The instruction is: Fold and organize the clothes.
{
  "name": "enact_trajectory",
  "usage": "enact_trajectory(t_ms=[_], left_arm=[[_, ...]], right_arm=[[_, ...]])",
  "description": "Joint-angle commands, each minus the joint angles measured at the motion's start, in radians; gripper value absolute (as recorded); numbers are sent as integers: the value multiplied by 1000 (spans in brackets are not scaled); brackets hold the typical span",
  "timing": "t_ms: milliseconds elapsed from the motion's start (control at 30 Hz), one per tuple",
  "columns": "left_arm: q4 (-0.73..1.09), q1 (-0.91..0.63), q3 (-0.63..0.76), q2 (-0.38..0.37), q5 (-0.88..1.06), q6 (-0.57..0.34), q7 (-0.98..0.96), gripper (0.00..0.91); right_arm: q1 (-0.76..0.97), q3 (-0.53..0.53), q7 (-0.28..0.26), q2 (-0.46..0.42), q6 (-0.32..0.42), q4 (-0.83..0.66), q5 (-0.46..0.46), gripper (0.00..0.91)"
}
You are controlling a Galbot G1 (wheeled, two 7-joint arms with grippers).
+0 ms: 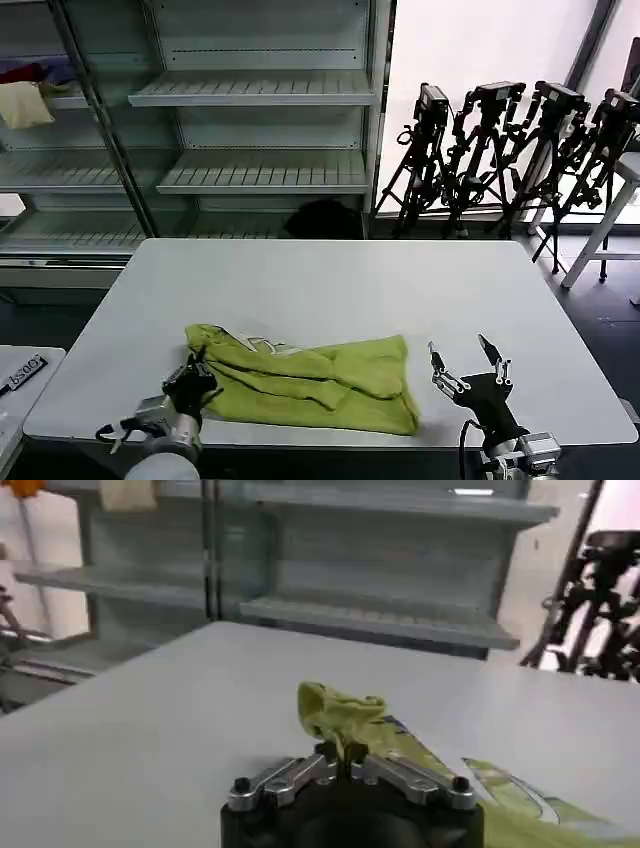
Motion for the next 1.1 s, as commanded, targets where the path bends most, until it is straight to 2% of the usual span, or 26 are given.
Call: enact_trajectory(t_ms=[33,133,267,333,433,467,533,667,867,1100], left_arm=[[38,17,-306,151,-180,5,-28,0],[33,50,-427,195,-197,4,-14,0],[-67,41,-445,205,-200,9,18,0],[-120,27,-389,189,-197,10,35,0],[-179,1,-225,163,-183,8,81,0],[-186,-20,-129,151,-158,4,104,0],[-163,-37,-2,132,-76,-34,172,0],[-72,-95,223,99,-7,-53,210,0],[20,-134,337,63,73,-71,243,0],[27,-109,343,69,94,-83,287,0]], right_arm=[[2,2,1,-2,1,2,0,907],[5,2,1,-2,1,-1,1,907],[12,-11,3,4,0,-7,-3,907],[13,-17,3,8,-2,-8,-8,907],[9,-13,3,12,-3,1,-12,907],[5,-9,4,12,-3,3,-12,907],[-1,-3,6,13,-1,6,-13,907],[-10,7,10,15,1,12,-13,907],[-6,5,12,20,-2,13,-17,907],[-1,-2,10,21,0,1,-18,907]])
